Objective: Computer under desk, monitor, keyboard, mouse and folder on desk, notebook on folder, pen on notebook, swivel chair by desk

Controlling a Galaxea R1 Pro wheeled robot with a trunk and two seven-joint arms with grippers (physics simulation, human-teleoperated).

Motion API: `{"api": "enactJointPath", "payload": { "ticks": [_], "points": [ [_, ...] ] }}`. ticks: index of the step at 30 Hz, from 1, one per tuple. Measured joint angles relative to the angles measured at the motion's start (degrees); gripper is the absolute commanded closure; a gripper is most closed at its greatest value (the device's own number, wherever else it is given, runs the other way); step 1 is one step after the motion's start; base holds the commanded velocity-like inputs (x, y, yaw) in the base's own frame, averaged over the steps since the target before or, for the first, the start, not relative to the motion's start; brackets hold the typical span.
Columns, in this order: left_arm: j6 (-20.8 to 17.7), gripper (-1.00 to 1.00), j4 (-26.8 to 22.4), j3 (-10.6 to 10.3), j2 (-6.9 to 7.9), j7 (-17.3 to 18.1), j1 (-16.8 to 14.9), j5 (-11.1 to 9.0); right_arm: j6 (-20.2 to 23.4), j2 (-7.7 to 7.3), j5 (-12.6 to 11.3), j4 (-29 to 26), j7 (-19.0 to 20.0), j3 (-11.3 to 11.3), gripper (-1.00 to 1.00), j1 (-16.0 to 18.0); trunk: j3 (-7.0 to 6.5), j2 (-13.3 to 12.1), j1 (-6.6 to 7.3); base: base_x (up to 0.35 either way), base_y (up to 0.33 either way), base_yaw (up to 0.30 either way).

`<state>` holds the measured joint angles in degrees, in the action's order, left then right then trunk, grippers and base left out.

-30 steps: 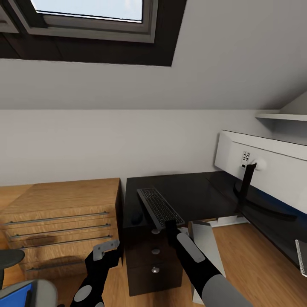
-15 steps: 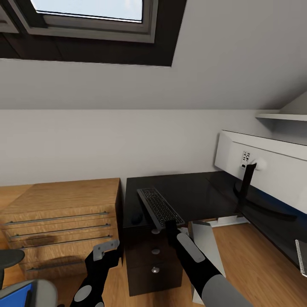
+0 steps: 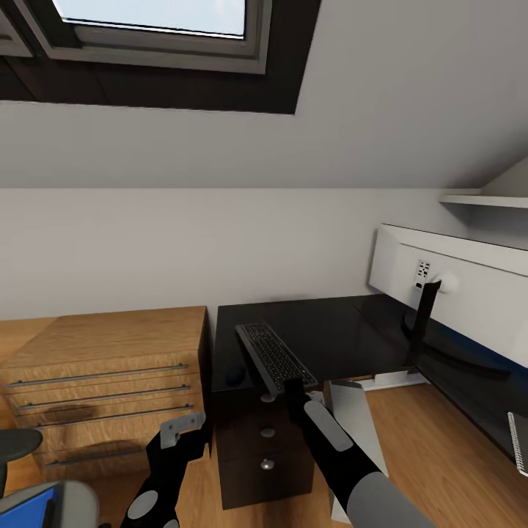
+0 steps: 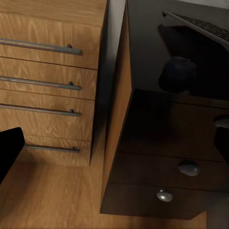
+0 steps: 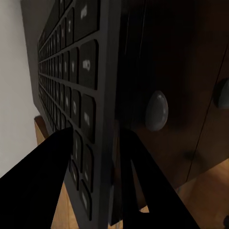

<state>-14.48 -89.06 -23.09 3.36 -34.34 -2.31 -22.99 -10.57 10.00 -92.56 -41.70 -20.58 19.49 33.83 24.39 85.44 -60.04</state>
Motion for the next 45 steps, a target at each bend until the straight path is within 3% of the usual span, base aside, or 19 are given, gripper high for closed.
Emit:
{"api": "enactJointPath", "payload": {
  "ticks": [23,24,25,45],
  "points": [
    [0.0,-1.00,0.0,-0.3,0.00,0.0,0.0,0.0,-3.4,0.00,0.2,0.1,-0.1,-0.5,1.00,0.0,0.00,0.0,0.00,0.000,0.000,0.000],
    [0.0,-1.00,0.0,-0.3,0.00,0.0,0.0,0.0,-3.4,0.00,0.2,0.1,-0.1,-0.5,-1.00,0.0,0.00,0.0,0.00,0.000,0.000,0.000],
    [0.0,-1.00,0.0,-0.3,0.00,0.0,0.0,0.0,-3.7,0.00,-0.3,0.2,-5.4,-0.6,-1.00,-0.1,0.01,0.0,0.00,0.000,0.000,0.000],
    [0.0,-1.00,0.2,-0.3,0.00,0.0,0.0,0.0,-3.7,0.00,-0.4,0.2,-5.5,-0.6,-1.00,0.0,0.01,0.0,-0.02,-0.030,-0.033,0.000]
  ]
}}
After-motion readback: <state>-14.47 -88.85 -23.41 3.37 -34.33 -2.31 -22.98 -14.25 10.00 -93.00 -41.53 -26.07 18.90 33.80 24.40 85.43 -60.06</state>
